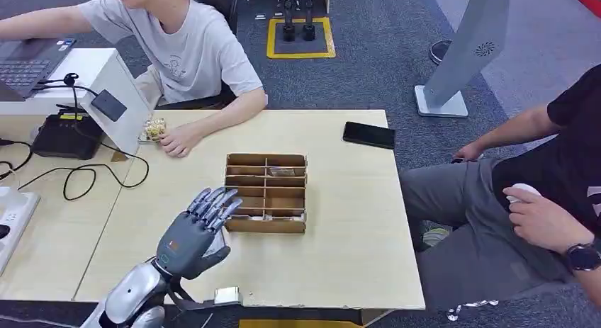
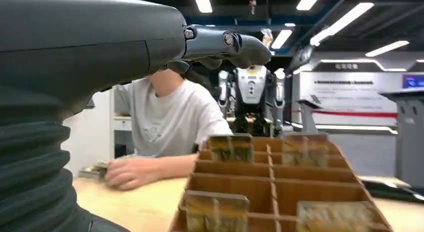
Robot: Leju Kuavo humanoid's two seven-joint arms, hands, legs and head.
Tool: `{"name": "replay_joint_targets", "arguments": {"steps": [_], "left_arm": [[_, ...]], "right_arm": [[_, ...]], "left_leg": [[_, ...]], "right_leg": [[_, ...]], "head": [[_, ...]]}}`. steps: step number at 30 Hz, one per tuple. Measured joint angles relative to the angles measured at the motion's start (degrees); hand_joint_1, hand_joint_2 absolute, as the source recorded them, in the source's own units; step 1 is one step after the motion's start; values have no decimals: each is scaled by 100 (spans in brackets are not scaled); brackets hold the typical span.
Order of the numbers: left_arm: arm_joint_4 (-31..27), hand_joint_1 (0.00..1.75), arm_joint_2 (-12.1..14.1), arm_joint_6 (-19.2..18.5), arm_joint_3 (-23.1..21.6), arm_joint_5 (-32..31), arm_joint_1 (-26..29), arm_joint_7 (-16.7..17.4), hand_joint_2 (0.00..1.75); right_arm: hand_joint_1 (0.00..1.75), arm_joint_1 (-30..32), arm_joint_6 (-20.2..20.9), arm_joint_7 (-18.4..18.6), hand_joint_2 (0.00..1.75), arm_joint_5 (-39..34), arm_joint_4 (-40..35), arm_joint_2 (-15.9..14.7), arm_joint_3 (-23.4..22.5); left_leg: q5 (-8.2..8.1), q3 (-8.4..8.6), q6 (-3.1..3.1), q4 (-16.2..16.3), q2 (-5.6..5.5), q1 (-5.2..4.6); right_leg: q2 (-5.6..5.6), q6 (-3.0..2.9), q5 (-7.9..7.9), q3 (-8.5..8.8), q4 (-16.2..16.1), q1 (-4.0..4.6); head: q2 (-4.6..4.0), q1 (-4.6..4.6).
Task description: Pass the card to the sensor for recognition and then transmit it.
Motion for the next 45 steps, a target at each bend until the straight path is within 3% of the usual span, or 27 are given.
{"name": "replay_joint_targets", "arguments": {"steps": [7,16,20,29,45], "left_arm": [[179,0,4,-39,-446,0,-111,238,175],[501,0,-171,-28,-535,-35,-240,595,175],[754,0,-378,57,-533,-8,-328,854,175],[1075,0,-601,96,-528,77,-417,854,175],[1370,0,-721,206,-277,173,-459,907,175]], "right_arm": [[0,5,24,68,175,37,2,0,-18],[0,4,26,92,175,96,0,0,-59],[0,-6,22,44,175,175,-2,2,-70],[0,-25,20,35,175,199,-7,2,-90],[0,-26,24,68,175,284,-4,2,-98]], "left_leg": [[-1,0,-1,0,0,1],[0,-1,0,0,-1,1],[0,-2,0,0,-2,0],[-1,-1,0,1,-2,1],[0,-2,0,0,-1,1]], "right_leg": [[1,0,-1,-2,0,1],[1,0,-1,-2,0,1],[-1,0,0,1,0,0],[-1,0,0,0,0,1],[-1,0,0,0,0,1]], "head": [[0,0],[0,0],[0,2],[0,0],[0,0]]}}
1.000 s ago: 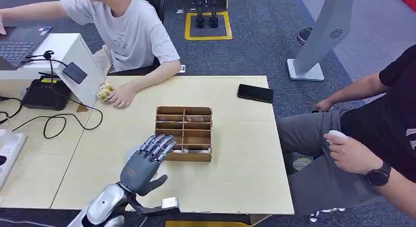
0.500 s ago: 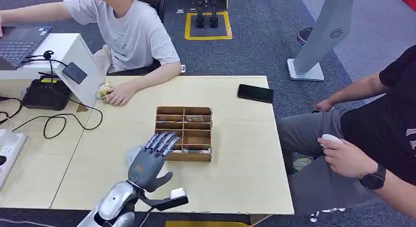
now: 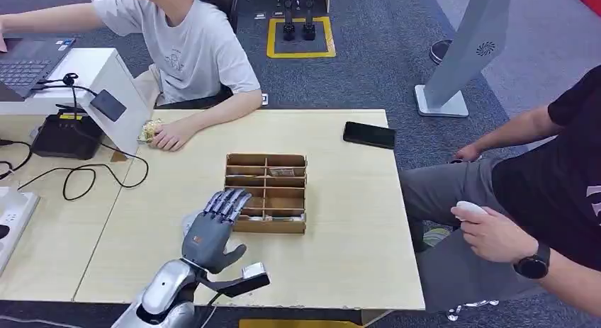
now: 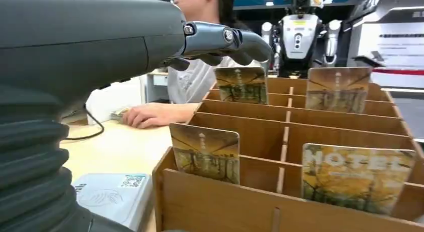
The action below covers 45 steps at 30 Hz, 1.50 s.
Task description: Pass the card to the sensor for recognition and then transmit it.
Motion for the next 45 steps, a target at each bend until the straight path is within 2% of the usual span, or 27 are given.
{"name": "replay_joint_targets", "arguments": {"steps": [18,33,45], "left_arm": [[354,0,-214,175,507,-35,-3,50,175],[385,0,-385,201,547,87,-20,-68,175],[562,0,-457,328,551,66,-145,-15,175]], "right_arm": [[0,-5,0,-48,175,135,-2,4,-63],[0,-11,2,-48,175,197,-2,31,-144],[0,-41,20,-15,175,295,-2,52,-144]], "left_leg": [[0,0,0,0,0,0],[0,0,0,0,0,0],[0,0,0,0,0,0]], "right_leg": [[0,0,0,0,0,0],[0,0,0,0,0,0],[0,0,0,0,0,0]], "head": [[0,0],[0,0],[0,0]]}}
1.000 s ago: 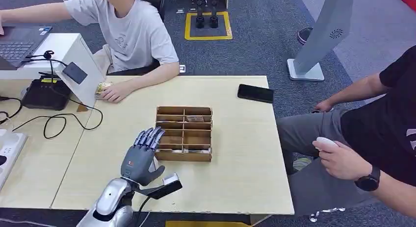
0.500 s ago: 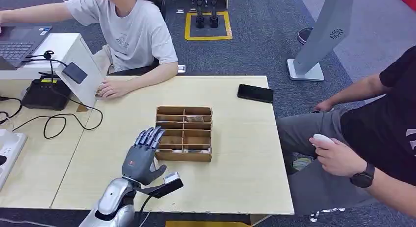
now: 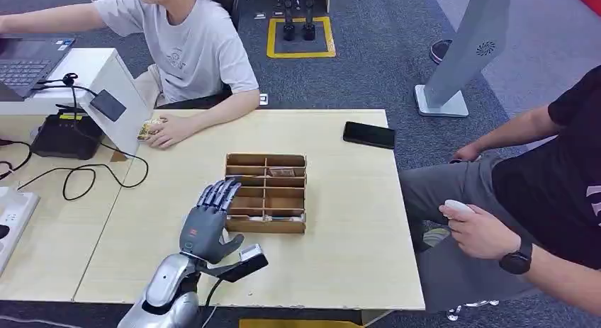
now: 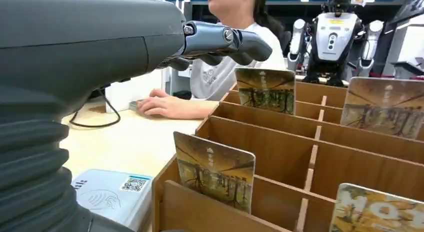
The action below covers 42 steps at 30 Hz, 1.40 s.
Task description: Pass the card to the sensor for recognition and then transmit it.
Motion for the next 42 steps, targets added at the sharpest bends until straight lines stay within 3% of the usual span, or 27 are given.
{"name": "replay_joint_targets", "arguments": {"steps": [14,35,36,38,42], "left_arm": [[387,0,-52,96,107,22,-102,-20,175],[415,0,-65,96,138,188,-104,-157,175],[415,147,-68,92,138,194,-104,-157,175],[413,175,-79,76,138,227,-104,-157,175],[413,175,-83,-85,138,328,-105,-160,175]], "right_arm": [[0,-42,18,0,175,105,-46,24,-4],[0,-44,44,2,175,116,-48,24,-37],[0,-44,44,4,175,122,-48,24,-42],[0,-44,44,22,175,129,-48,24,-44],[0,-44,52,37,175,140,-48,26,-63]], "left_leg": [[0,0,0,0,0,0],[0,0,0,0,0,0],[0,0,0,0,0,0],[0,0,0,0,0,0],[0,0,0,0,0,0]], "right_leg": [[0,0,0,0,0,0],[0,0,0,0,0,0],[0,0,0,0,0,0],[0,0,0,0,0,0],[0,0,0,0,0,0]], "head": [[0,0],[2,0],[0,0],[0,0],[2,0]]}}
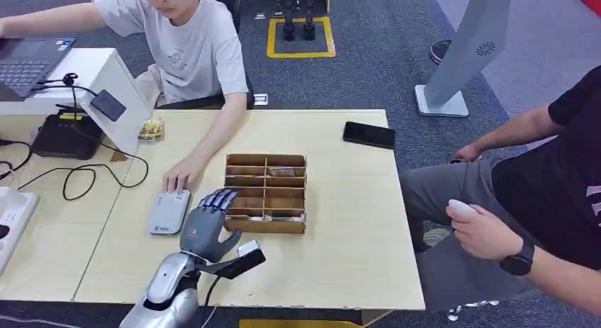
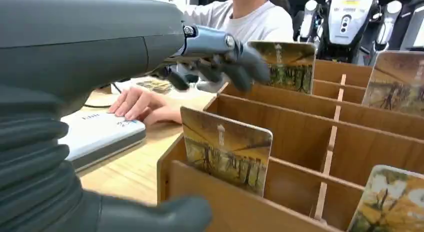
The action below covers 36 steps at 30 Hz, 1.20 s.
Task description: Pass the card to the sensor for recognition and then transmit it.
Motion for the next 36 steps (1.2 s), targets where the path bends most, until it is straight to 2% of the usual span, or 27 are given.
{"name": "replay_joint_targets", "arguments": {"steps": [20,25,30,32,33,36], "left_arm": [[0,175,-2,-77,46,260,1,-114,175],[-65,175,0,-233,90,664,17,-373,175],[-656,173,74,-551,98,1295,21,-711,175],[-1177,175,194,-791,98,1586,-11,-811,175],[-1402,166,269,-872,98,1690,-49,-835,175],[-2012,168,475,-1038,98,1924,-199,-859,175]], "right_arm": [[0,-1,13,17,175,92,0,0,-85],[0,0,7,7,175,111,0,5,-120],[0,9,-2,-31,175,120,0,15,-195],[0,29,-11,-81,175,109,2,18,-240],[0,41,-13,-107,175,107,2,18,-258],[0,59,-31,-131,175,94,4,20,-304]], "left_leg": [[0,0,0,0,0,0],[0,0,0,0,0,0],[0,0,0,0,-1,0],[0,0,0,0,0,0],[0,-1,0,0,0,0],[1,0,-1,0,-1,1]], "right_leg": [[0,0,0,0,0,0],[0,0,0,0,0,0],[-1,0,0,0,0,0],[-1,0,0,-1,0,0],[-1,0,0,-1,0,0],[-1,0,0,-1,1,1]], "head": [[-2,0],[0,0],[-2,0],[-2,0],[-2,0],[-2,0]]}}
